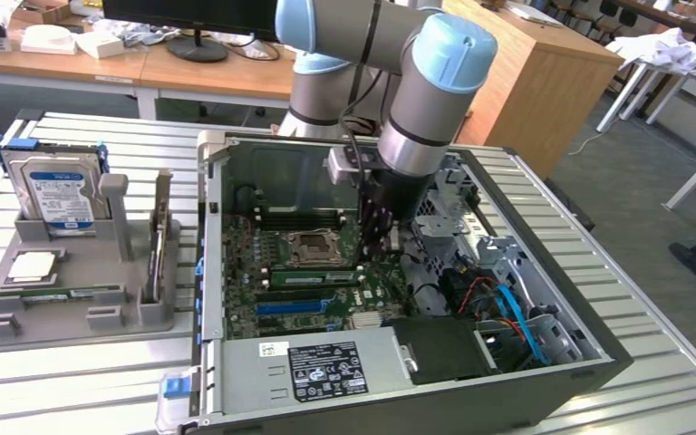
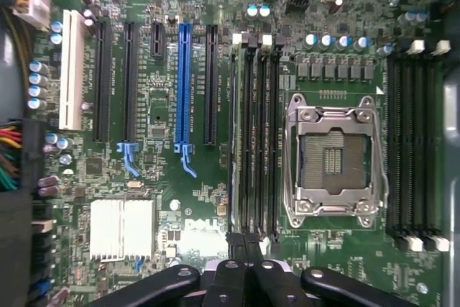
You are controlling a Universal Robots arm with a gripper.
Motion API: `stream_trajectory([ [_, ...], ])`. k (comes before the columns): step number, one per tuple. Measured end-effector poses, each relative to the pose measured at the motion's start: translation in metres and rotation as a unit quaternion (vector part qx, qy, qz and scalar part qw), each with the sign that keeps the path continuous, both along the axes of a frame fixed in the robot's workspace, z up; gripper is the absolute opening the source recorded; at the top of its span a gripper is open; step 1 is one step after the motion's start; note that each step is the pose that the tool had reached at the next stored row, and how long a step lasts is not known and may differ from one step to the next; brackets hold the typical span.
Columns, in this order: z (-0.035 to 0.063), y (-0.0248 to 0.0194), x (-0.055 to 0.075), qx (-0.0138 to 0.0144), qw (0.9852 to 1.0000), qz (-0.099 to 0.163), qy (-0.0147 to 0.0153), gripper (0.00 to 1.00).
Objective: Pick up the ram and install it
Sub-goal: 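Press down the ram until it locks into place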
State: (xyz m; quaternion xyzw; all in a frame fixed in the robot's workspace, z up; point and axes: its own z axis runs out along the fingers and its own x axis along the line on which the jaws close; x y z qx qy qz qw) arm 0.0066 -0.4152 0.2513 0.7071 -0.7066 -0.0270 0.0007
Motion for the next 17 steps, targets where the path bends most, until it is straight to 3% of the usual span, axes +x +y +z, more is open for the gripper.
stream_trajectory([
  [9,0.0177,0.0000,0.000,0.0000,1.0000,0.000,0.0000,0.10],
  [17,0.0190,0.0000,-0.002,-0.0001,1.0000,0.000,0.0000,0.10],
])
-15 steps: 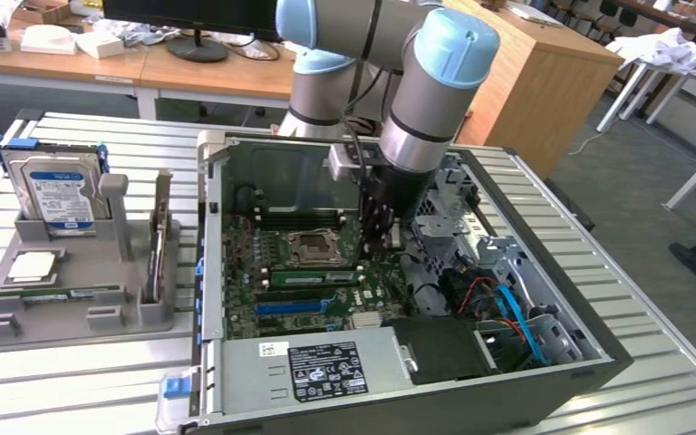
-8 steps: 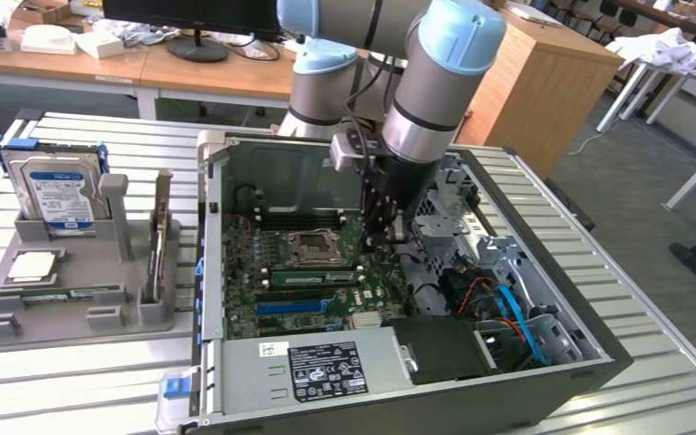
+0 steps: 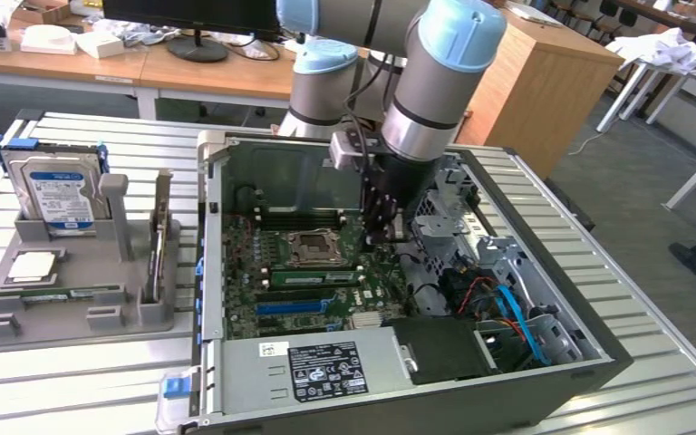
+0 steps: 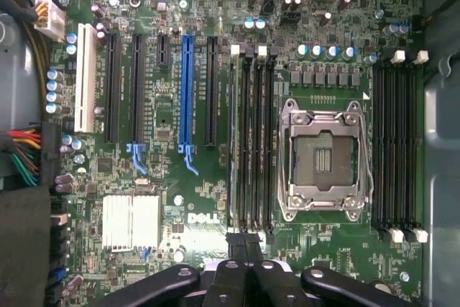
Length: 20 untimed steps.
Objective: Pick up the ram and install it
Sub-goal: 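Press down the ram until it locks into place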
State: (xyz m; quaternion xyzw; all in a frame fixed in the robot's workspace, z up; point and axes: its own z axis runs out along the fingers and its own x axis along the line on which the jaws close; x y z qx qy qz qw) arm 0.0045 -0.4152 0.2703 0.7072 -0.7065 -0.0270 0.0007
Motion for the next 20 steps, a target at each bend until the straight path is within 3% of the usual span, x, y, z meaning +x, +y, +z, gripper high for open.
stream_trajectory([
  [20,-0.0004,0.0000,-0.061,0.0000,1.0000,0.000,-0.0004,0.10],
])
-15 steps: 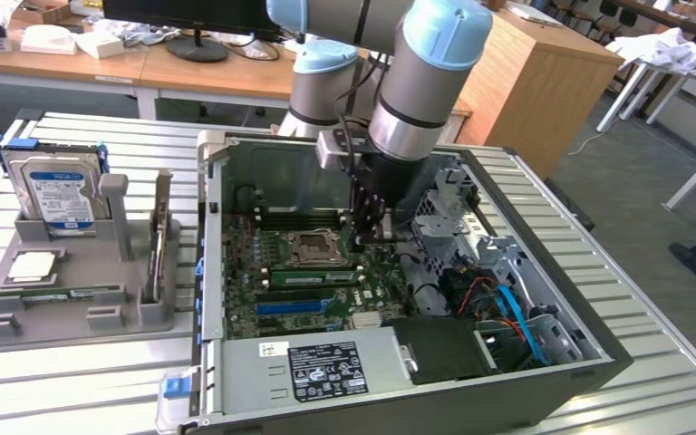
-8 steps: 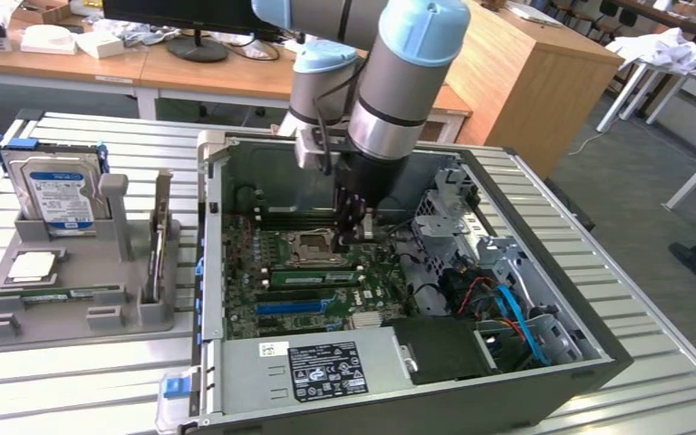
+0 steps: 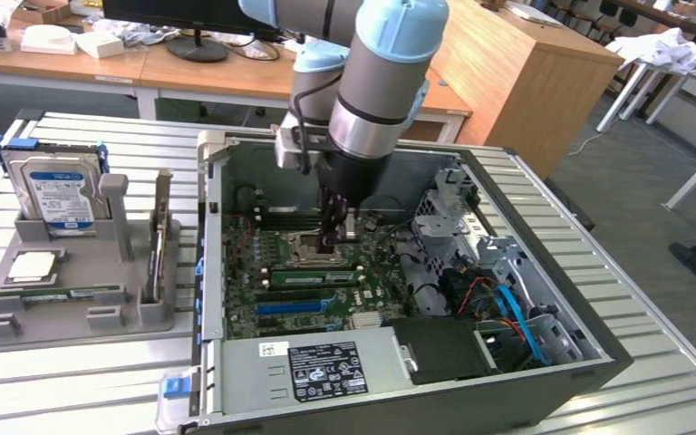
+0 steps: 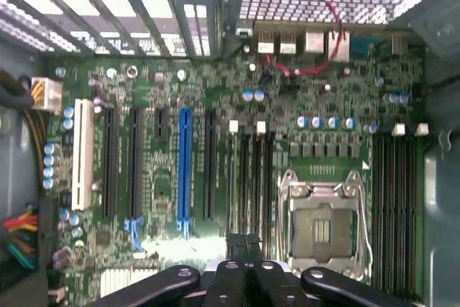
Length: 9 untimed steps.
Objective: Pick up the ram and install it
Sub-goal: 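Press down the ram until it locks into place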
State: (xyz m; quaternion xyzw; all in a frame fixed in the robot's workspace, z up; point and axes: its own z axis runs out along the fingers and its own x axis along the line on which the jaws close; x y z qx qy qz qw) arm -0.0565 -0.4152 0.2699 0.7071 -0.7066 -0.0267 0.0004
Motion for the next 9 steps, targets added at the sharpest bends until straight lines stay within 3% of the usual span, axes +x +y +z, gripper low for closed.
stream_trajectory([
  [9,-0.0005,0.0000,-0.016,0.0000,1.0000,0.000,0.0000,0.10],
])
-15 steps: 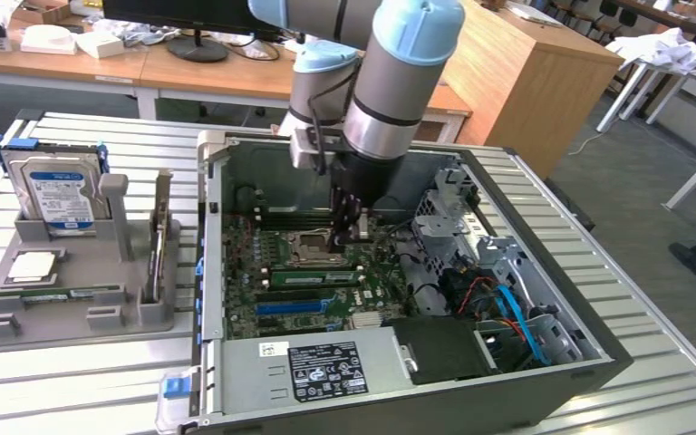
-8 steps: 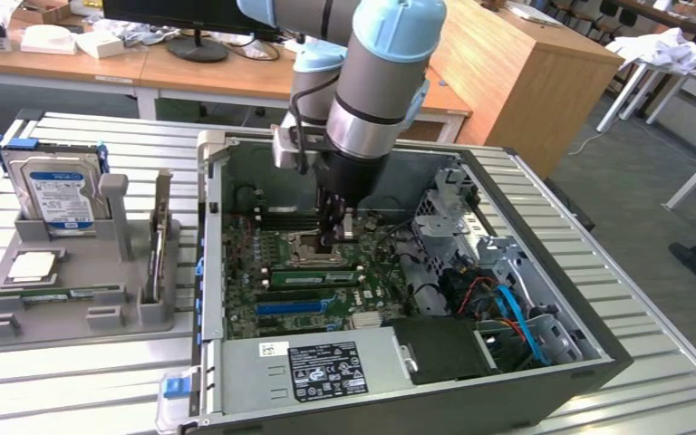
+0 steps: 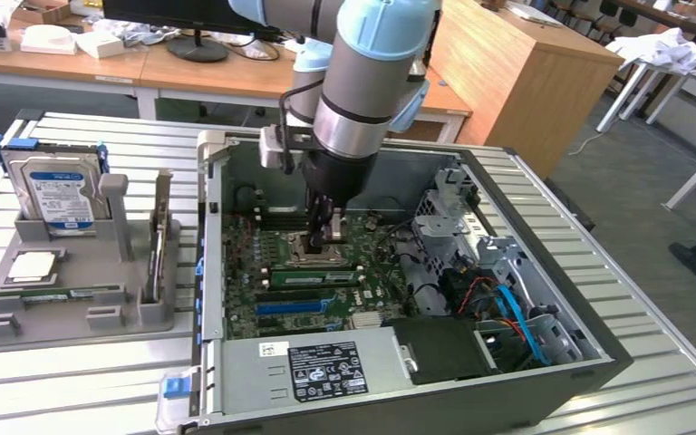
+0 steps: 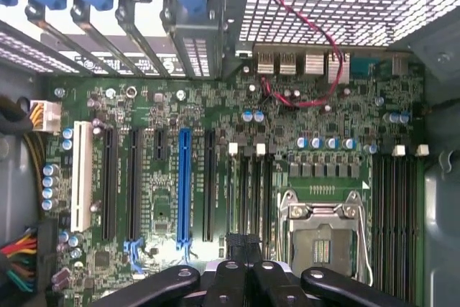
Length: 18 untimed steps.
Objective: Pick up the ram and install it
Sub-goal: 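Press down the ram until it locks into place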
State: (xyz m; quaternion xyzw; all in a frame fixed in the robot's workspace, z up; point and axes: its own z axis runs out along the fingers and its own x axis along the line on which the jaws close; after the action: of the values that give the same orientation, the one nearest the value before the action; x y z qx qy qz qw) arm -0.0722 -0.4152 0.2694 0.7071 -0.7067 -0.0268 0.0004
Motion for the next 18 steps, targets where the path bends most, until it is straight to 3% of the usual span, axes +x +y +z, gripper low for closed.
stream_trajectory([
  [18,-0.0007,-0.0001,-0.0092,0.0000,1.0000,0.000,-0.0008,0.10],
])
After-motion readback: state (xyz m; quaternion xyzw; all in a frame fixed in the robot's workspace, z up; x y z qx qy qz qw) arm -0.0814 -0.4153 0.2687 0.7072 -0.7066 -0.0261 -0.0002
